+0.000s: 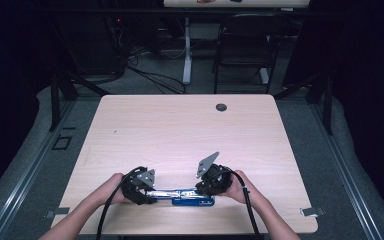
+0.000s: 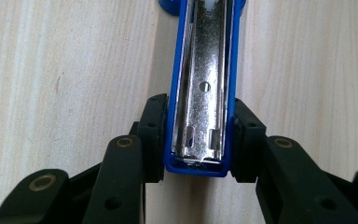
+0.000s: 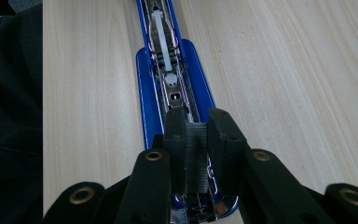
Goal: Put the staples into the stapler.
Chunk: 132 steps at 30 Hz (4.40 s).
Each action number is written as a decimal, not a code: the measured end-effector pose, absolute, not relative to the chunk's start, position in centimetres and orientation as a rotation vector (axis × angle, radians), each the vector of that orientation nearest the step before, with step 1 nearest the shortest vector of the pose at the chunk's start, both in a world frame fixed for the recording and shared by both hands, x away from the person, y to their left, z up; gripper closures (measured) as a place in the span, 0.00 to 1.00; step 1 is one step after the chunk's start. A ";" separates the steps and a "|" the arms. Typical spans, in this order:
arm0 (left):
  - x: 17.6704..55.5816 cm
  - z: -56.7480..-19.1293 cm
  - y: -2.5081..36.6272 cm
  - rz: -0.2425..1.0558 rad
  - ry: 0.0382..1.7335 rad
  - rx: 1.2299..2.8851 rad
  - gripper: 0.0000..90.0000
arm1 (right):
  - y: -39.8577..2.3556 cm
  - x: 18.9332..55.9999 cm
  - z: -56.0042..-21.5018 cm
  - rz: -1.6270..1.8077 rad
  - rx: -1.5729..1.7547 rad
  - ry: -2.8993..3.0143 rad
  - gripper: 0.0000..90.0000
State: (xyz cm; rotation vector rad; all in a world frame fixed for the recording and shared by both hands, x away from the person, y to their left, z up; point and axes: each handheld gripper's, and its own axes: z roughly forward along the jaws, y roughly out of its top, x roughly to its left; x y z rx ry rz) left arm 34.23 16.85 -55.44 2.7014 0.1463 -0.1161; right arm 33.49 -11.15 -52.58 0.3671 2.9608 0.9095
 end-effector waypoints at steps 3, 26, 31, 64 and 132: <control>34.2 -55.4 16.8 -0.117 0.146 2.701 0.71 | -11.1 33.5 -52.5 0.893 0.330 2.963 0.87; 34.2 -55.5 17.0 -0.111 0.155 2.688 0.71 | -10.8 33.4 -52.6 0.922 0.207 2.958 0.87; 34.2 -55.6 17.0 -0.112 0.160 2.682 0.71 | -10.7 33.5 -52.7 0.873 0.159 2.971 0.87; 34.1 -55.5 17.0 -0.105 0.162 2.685 0.71 | -11.4 33.5 -52.9 0.875 0.147 2.982 0.87; 33.7 -54.4 17.4 -0.026 0.094 2.640 0.72 | -9.0 32.5 -52.4 0.955 0.555 2.882 0.95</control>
